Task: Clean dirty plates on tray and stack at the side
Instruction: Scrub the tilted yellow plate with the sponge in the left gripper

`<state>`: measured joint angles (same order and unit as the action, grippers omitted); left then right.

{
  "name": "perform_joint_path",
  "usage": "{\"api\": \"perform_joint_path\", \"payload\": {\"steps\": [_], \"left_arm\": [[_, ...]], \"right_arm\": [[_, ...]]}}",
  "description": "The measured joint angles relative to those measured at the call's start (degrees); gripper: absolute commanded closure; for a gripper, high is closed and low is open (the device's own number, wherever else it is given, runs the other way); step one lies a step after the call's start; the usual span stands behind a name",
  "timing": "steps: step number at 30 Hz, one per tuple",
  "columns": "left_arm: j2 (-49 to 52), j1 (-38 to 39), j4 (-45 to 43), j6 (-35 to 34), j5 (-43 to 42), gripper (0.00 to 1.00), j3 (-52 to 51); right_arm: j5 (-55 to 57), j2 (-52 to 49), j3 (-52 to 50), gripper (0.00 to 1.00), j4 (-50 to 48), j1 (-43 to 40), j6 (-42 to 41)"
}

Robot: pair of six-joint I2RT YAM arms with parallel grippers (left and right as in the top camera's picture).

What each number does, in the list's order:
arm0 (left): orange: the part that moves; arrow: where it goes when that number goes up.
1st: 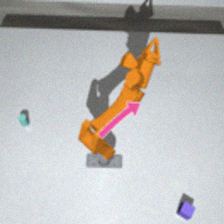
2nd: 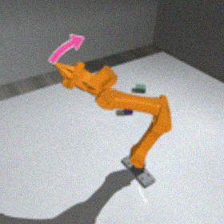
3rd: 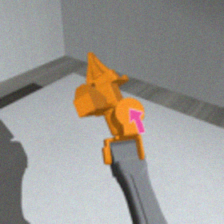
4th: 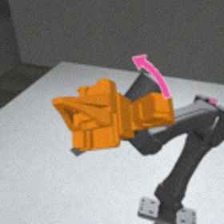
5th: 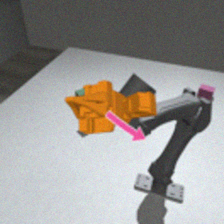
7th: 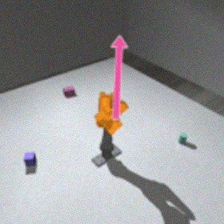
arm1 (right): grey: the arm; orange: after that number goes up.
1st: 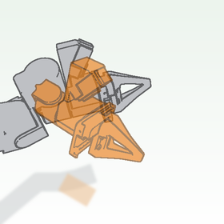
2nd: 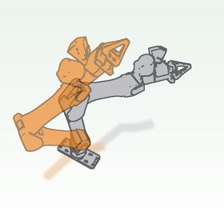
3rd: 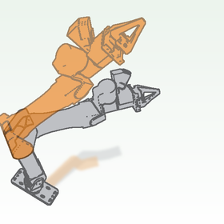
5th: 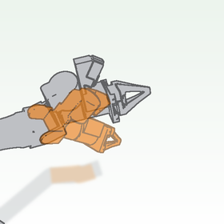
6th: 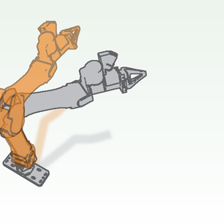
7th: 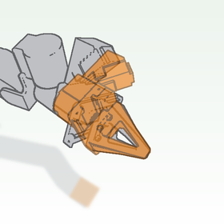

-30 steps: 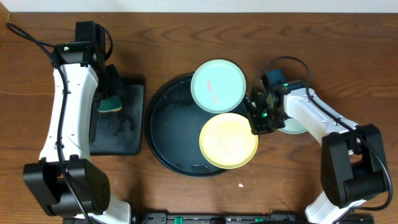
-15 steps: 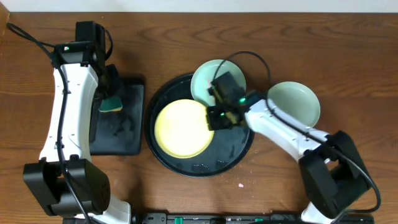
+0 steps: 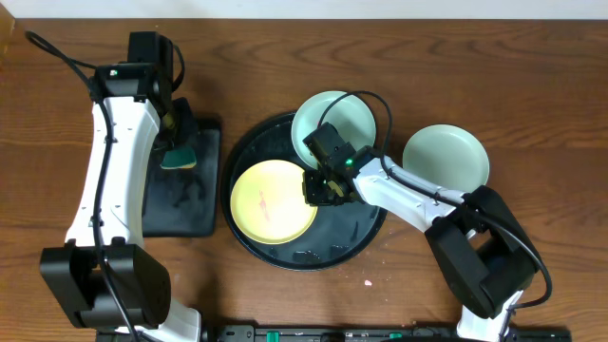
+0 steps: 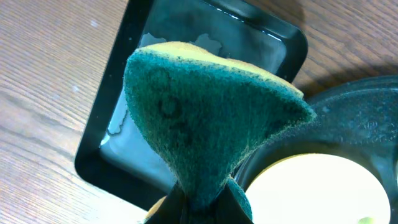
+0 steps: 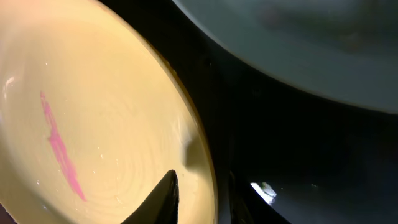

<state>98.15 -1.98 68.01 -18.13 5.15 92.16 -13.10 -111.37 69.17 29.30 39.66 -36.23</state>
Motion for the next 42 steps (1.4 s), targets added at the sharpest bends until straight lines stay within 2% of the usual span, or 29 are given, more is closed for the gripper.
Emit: {"api": "perform_joint_path", "payload": {"steps": [2,4,12,16,21,25,32,37,42], "left_arm": [[0.0,0.0,0.3,0.0,-1.1,0.92,0.0],[0.0,0.2,1.5,0.0,-2.7,0.93,0.0],[-0.2,4.3,2.9,-0.3,-6.2,0.92,-3.9],[-2.8,9.4,-3.0,-2.9,-6.9,0.92,-13.0],[-8.7,15.7,-16.1,-8.7,-7.5,0.93,-26.3],[-7.1,18.7,-26.3,-11.7,-8.3,0.92,-31.8],[2.6,19.7,-27.1,-16.6,-11.0,0.92,-32.0],[3.7,19.3,-26.9,-16.4,-14.6,0.93,-31.3],[4.6,19.1,-27.0,-9.2,-28.4,0.92,-31.3]], "right_arm": [[0.0,0.0,0.0,0.84,0.0,0.0,0.0],[0.0,0.0,0.0,0.99,0.0,0.0,0.0],[0.3,-0.1,0.0,0.99,-0.1,-0.5,-0.1],[-0.4,-0.3,0.1,0.99,-0.1,-0.9,-0.1],[-0.6,-0.4,0.1,0.99,-0.3,-0.9,0.0],[-0.6,-0.4,0.1,0.99,-0.3,-0.9,0.0],[-0.7,-0.5,0.2,0.99,-0.3,-0.9,0.0],[-0.7,-0.5,0.2,0.99,-0.3,-0.9,0.0],[-0.7,-0.5,0.2,0.99,-0.3,-0.9,0.0]]}}
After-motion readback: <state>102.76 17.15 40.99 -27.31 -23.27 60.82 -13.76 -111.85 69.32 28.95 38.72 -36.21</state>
